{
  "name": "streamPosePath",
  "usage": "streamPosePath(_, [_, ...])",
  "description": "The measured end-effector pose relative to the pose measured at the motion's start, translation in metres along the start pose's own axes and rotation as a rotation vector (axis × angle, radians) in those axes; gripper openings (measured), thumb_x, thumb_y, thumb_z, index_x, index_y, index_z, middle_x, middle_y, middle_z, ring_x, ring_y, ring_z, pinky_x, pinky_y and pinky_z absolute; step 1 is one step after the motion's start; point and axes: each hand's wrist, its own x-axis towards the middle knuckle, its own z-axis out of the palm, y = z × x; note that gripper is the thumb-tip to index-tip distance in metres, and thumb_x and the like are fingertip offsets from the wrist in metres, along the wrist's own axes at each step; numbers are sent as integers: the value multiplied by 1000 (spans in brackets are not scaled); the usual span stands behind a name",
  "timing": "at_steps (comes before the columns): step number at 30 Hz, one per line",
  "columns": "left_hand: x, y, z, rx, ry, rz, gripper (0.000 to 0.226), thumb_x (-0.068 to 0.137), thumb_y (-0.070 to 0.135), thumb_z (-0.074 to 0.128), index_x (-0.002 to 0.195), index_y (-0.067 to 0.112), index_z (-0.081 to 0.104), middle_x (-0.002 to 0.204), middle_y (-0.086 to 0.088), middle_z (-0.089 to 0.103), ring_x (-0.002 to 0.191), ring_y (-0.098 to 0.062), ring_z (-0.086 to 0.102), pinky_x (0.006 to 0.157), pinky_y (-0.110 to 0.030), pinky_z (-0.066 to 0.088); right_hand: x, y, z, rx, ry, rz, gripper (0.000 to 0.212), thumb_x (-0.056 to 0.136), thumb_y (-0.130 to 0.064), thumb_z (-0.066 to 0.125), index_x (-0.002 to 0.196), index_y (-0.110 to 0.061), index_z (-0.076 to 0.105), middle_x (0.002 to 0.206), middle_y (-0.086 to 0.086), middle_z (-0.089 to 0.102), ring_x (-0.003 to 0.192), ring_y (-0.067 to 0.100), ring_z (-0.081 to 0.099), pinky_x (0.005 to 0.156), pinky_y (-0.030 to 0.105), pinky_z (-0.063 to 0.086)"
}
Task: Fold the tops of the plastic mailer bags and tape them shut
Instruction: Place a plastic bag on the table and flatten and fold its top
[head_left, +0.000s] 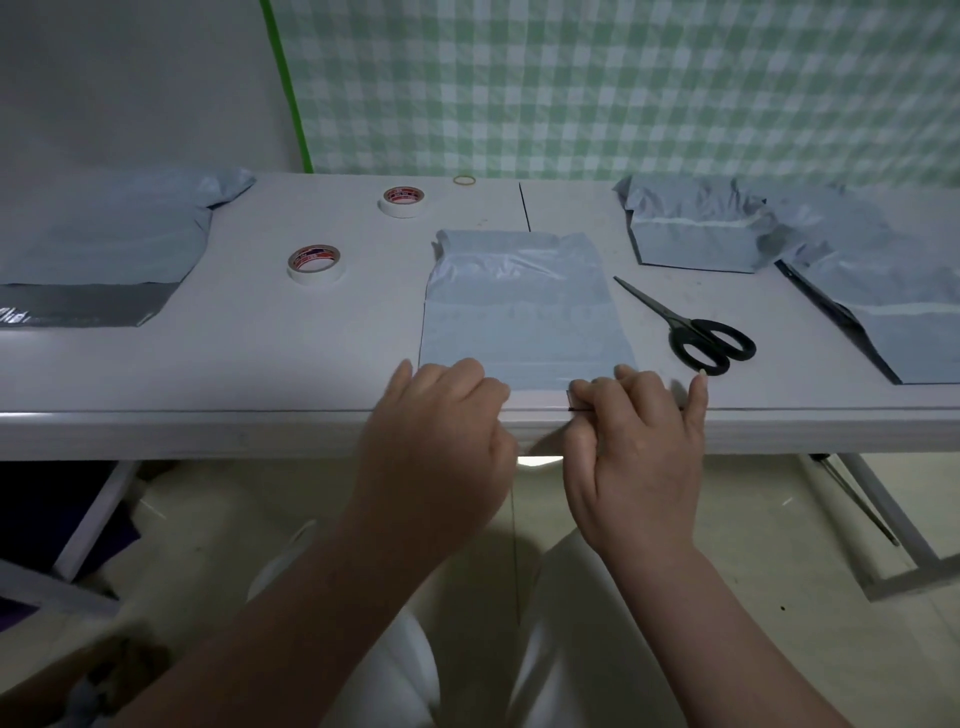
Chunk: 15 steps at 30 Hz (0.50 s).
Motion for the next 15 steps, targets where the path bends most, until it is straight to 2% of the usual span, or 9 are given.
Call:
streamPosePath(3, [-4,-8,-4,46,22,-31,25,74,12,44,83,8,67,71,-7,54,64,-31,46,81,-48,41,0,0,0,0,6,8,24,79,-16,45,86,-14,67,85,2,56,90,21,53,114,47,14])
streamPosePath(5, [-6,-13,-7,49,31,-50,26,73,13,44,82,7,67,71,-7,55,66,-31,47,82,-50,41,1,1,-1,-2,13,13,24,79,-16,44,85,-14,67,84,2,56,88,23,54,114,43,12])
streamPosePath(8, [-11,-20,-12,43,26,-76,28,70,14,42,81,6,67,71,-8,55,68,-31,48,80,-48,42,2,2,-2,-22,15,22,23,79,-16,45,85,-13,67,83,4,57,86,28,57,113,38,11])
streamPosePath(11, [-13,-25,-16,36,25,-83,30,69,14,40,80,4,66,70,-9,54,66,-30,46,74,-43,40,2,3,-4,-37,19,39,23,79,-15,45,84,-12,67,82,4,57,83,27,56,115,41,11])
streamPosePath(13, [-13,-27,-17,21,21,-70,29,68,13,40,78,3,65,69,-9,53,65,-30,44,67,-38,38,1,2,-4,-54,26,52,22,79,-16,47,84,-12,68,83,6,58,88,26,55,114,46,13])
streamPosePath(15, [-13,-28,-17,18,11,-61,25,67,12,41,75,2,63,67,-10,51,64,-30,42,63,-41,39,-1,-1,-6,-80,24,66,21,78,-17,49,84,-10,67,85,8,59,100,28,56,113,49,15])
